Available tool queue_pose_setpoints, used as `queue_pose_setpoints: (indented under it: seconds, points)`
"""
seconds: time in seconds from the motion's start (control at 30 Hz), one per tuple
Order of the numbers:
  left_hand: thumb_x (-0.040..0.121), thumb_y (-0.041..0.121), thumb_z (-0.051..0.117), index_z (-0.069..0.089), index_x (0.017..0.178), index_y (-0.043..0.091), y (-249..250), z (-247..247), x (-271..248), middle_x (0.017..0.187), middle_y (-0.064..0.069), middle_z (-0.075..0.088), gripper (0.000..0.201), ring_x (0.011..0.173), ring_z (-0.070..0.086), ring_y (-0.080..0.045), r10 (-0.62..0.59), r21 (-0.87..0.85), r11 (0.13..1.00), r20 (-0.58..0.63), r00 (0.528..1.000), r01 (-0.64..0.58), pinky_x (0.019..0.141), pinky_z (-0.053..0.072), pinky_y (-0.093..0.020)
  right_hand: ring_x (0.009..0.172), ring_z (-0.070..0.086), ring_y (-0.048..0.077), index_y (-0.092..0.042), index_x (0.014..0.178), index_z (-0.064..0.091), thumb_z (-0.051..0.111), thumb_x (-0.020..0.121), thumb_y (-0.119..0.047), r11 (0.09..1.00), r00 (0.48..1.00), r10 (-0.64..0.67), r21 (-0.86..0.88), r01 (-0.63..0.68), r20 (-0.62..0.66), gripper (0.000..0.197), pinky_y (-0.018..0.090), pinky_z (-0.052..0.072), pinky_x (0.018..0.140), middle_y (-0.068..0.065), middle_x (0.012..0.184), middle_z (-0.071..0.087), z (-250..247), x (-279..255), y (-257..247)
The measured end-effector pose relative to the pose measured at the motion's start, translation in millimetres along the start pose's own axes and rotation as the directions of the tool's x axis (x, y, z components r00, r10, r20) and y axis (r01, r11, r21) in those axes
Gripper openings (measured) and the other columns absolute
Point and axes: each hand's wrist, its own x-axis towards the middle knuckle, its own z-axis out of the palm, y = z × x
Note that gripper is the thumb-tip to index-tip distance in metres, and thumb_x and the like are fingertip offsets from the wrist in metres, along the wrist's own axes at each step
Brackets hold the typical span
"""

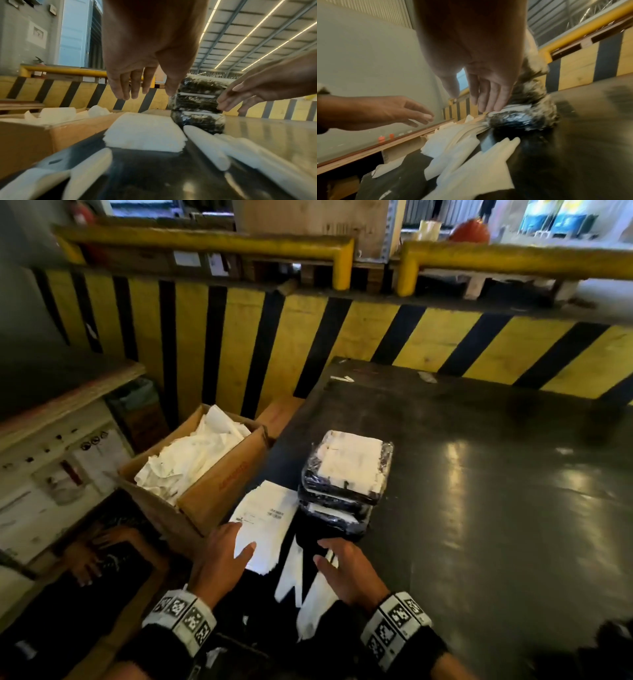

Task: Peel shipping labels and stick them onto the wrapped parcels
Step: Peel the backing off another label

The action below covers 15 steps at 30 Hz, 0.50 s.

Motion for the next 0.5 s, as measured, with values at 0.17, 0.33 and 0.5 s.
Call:
queue_pose_setpoints:
  seconds: [0.17, 0.33, 0.5]
  points:
    - [0.088, 0.027, 0.061, 0.061, 0.117, 0.005, -27, 3, 40, 0.119, -0.017, 0.06, 0.036, 0.112, 0.054, -0.032, -0.033, -0.038, 0.999, 0.022, 0.999, 0.034, 0.091, 0.042, -0.037, 0.135, 0.035, 0.019, -0.014, 0.143, 0.033, 0.044, 0.096, -0.035, 1.0, 0.987, 0.016, -0.013, -0.014, 0.16, 0.053, 0.025, 0.029, 0.108, 0.004, 0.148, 0.037, 25, 44, -22]
    - [0.084, 0.029, 0.067, 0.07, 0.076, 0.008, -50, 15, 65, 0.076, -0.01, 0.066, 0.022, 0.075, 0.061, -0.029, -0.048, -0.14, 0.989, -0.03, 0.998, 0.044, 0.063, 0.043, -0.032, 0.123, 0.048, 0.025, -0.012, 0.132, 0.045, 0.044, 0.094, -0.029, 0.999, 0.975, 0.048, 0.005, -0.051, 0.216, 0.042, 0.039, 0.039, 0.103, 0.008, 0.134, 0.052, 48, 69, -37]
    - [0.076, 0.01, 0.075, 0.062, 0.072, 0.009, -52, 19, 76, 0.075, -0.011, 0.063, 0.014, 0.072, 0.058, -0.027, -0.122, -0.391, 0.915, -0.03, 0.992, 0.101, 0.066, 0.048, -0.036, 0.074, 0.051, 0.023, -0.013, 0.078, 0.046, 0.047, 0.083, -0.021, 0.995, 0.989, 0.061, 0.066, -0.071, 0.135, 0.01, 0.039, 0.041, 0.07, -0.002, 0.071, 0.048, 66, 72, -45]
